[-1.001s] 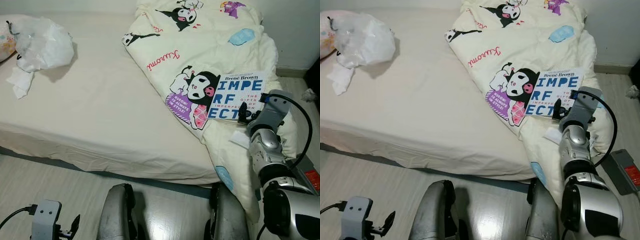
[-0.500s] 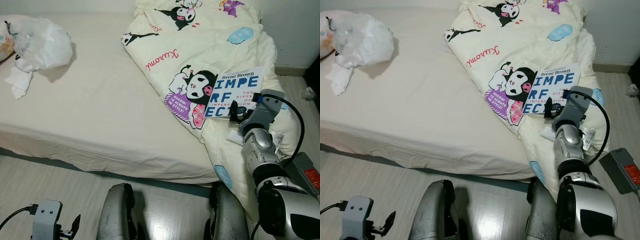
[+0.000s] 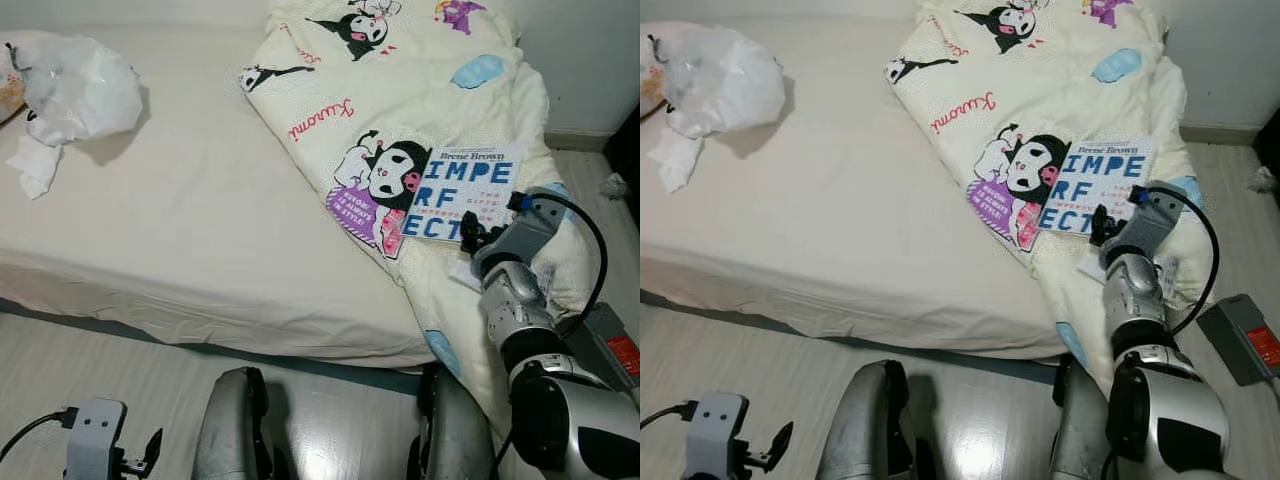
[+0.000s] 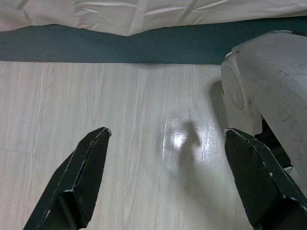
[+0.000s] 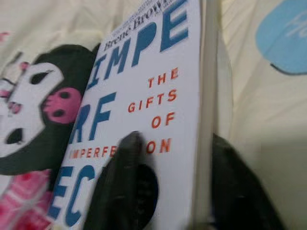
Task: Clean up the room
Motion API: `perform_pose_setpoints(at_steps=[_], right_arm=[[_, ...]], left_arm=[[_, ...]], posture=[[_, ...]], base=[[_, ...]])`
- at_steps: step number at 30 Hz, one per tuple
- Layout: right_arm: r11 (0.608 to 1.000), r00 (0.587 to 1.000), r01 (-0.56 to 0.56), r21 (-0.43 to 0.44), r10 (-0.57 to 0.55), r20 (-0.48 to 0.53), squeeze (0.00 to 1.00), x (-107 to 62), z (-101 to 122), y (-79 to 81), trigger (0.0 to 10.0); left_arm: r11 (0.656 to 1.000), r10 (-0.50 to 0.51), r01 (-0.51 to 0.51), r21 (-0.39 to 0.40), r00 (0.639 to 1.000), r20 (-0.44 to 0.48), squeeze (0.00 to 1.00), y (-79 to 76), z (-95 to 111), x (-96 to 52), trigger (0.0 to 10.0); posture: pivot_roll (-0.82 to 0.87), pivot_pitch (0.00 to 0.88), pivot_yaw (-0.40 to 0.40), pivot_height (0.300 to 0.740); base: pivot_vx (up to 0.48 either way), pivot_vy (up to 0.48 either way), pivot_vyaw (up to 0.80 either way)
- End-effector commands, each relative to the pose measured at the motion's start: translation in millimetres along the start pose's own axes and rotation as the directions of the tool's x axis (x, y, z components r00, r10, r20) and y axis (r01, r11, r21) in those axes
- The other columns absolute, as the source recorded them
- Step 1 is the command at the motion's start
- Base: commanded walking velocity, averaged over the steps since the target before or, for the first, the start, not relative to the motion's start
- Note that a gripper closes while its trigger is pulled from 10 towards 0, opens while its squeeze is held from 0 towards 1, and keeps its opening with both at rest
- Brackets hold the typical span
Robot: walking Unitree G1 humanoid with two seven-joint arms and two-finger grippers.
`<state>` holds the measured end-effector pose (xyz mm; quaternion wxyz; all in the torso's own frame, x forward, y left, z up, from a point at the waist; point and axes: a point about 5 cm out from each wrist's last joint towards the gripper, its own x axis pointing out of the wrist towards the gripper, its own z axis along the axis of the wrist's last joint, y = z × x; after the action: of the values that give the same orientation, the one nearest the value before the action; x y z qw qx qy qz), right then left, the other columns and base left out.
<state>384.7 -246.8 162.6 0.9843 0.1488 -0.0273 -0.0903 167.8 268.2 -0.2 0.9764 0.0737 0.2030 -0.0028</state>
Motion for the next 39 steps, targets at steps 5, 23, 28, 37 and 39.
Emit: perform_pose_setpoints(at_steps=[5, 23, 28, 37, 39], right_arm=[[0.992, 0.995, -0.085, 0.088, 0.089, -0.046, 0.0, -2.2, -13.2, 11.4, 0.0], [0.675, 0.664, -0.728, 0.122, 0.649, 0.371, 0.0, -30.3, 51.3, 68.0, 0.0], [0.695, 0.701, -0.706, -0.139, 0.713, 0.001, 0.0, -31.9, 1.8, 82.3, 0.0], [0.904, 0.937, -0.273, -0.33, 0.172, -0.304, 0.0, -26.8, -48.2, 12.8, 0.0], [0.906, 0.932, -0.298, -0.301, 0.207, -0.299, 0.0, -28.5, -47.7, 16.3, 0.0]], left_arm=[[1.0, 0.004, -0.004, -0.006, 0.998, -0.057, 0.0, 0.5, -13.2, -8.5, 10.0], [0.994, 0.007, -0.009, -0.108, 1.0, -0.023, 0.0, -38.5, 2.6, 49.3, 10.0], [0.992, 0.005, -0.009, -0.125, 1.0, -0.031, 0.0, -45.6, 8.7, 62.2, 10.0], [0.972, -0.074, 0.066, -0.224, 0.997, -0.028, 0.0, -65.8, 12.0, 73.3, 10.0], [0.96, -0.091, 0.087, -0.266, 0.996, -0.003, 0.0, -68.3, 16.7, 75.8, 10.0]], posture=[[0.18, 0.319, 0.13, 0.495], [0.03, 0.108, 0.011, 0.495], [0.0, 0.077, 0.004, 0.495], [-0.03, 0.068, 0.003, 0.495], [-0.03, 0.068, 0.003, 0.495]], base=[[0.0, 0.0, 0.0], [0.0, 0.0, 0.0], [0.0, 0.0, 0.0], [0.0, 0.0, 0.0], [0.0, 0.0, 0.0]])
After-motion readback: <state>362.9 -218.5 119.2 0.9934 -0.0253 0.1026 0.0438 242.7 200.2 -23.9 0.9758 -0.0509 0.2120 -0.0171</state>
